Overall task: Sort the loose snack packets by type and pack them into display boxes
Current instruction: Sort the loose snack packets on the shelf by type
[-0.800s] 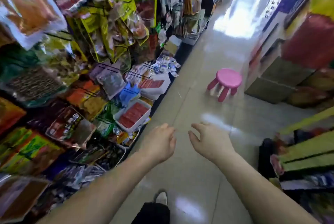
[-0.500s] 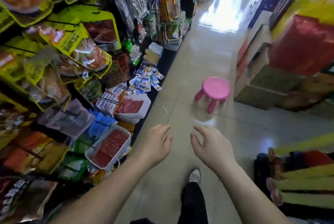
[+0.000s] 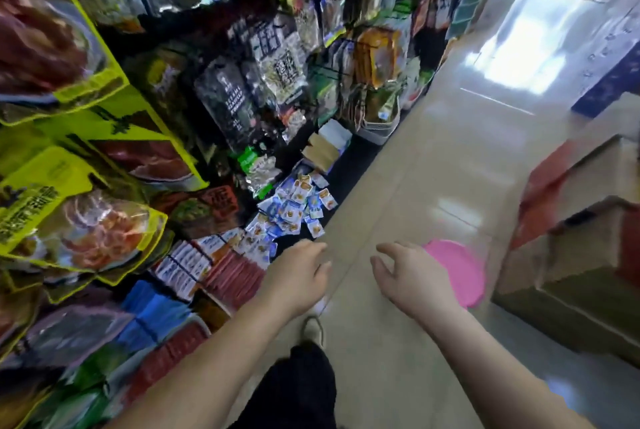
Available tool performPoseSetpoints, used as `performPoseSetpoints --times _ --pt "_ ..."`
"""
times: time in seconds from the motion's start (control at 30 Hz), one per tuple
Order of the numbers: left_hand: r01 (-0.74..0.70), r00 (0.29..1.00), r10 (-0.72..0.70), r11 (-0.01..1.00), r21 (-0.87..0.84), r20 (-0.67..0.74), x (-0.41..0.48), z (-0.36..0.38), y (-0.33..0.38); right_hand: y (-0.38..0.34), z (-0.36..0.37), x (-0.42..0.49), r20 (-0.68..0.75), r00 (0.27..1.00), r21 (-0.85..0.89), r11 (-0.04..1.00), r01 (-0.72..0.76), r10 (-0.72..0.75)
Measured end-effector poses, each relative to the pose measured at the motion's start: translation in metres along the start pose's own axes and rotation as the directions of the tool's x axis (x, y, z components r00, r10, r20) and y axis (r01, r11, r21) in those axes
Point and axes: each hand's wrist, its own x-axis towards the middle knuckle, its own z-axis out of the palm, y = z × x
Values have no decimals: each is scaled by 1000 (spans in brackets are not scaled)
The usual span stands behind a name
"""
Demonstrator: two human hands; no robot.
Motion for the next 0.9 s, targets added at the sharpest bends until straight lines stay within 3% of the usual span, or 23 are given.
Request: performPoseSetpoints --times 0.3,0.6,0.73,0.9 --pt "61 998 -60 998 -25 7 268 -35 21 34 -69 271 59 996 -52 996 68 -65" --pt "199 979 -202 977 -74 -30 443 -52 45 60 -133 477 161 966 -110 969 223 -204" --pt "339 930 -351 934 -115 -107 498 -37 49 72 -136 565 285 895 -115 915 388 -344" --pt "542 801 -568 822 -175 -188 567 -2 67 96 -113 677 428 737 -51 800 598 -523"
